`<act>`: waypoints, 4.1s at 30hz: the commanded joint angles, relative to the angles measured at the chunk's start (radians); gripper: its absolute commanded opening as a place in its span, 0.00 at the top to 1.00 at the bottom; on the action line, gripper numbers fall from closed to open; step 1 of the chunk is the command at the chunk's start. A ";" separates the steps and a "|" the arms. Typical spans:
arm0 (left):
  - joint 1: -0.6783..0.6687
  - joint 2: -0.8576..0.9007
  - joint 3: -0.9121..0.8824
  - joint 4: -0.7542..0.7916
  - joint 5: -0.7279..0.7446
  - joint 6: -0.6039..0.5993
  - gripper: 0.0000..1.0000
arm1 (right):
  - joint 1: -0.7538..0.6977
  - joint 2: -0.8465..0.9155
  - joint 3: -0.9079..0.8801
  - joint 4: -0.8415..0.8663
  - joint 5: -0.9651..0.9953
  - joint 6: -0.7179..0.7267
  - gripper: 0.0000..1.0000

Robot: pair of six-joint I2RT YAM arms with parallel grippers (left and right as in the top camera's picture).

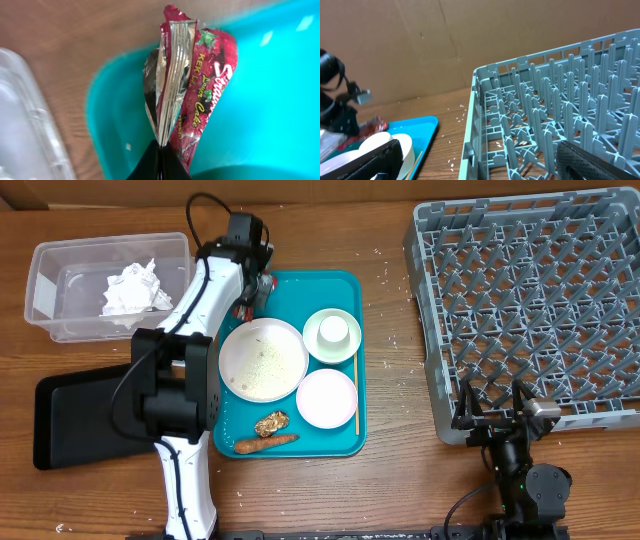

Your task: Sort waste into correct bins and load items into the dishwasher

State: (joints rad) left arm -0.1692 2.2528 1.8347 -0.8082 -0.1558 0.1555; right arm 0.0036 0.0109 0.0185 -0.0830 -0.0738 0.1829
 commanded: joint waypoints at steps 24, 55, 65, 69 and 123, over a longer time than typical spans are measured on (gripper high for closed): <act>0.400 -0.165 0.208 -0.211 -0.084 -0.684 0.00 | 0.007 -0.008 -0.010 0.003 0.002 -0.005 0.00; -0.151 -0.257 0.131 -0.420 0.272 -0.485 0.00 | 0.007 -0.008 -0.010 0.003 0.002 -0.005 0.00; -0.222 -0.193 0.132 -0.418 0.280 -0.518 0.00 | 0.007 -0.008 -0.010 0.003 0.002 -0.005 0.00; -0.217 -0.195 0.136 -0.436 0.279 -0.518 0.00 | 0.007 -0.008 -0.010 0.003 0.002 -0.005 0.00; 0.378 -0.344 0.346 -0.543 0.231 -0.582 0.00 | 0.103 1.062 1.127 -0.110 -0.665 -0.085 0.00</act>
State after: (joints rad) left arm 0.2111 1.9099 2.1838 -1.3518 0.0784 -0.4164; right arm 0.0433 0.8932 0.9951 -0.0669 -0.6765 0.2604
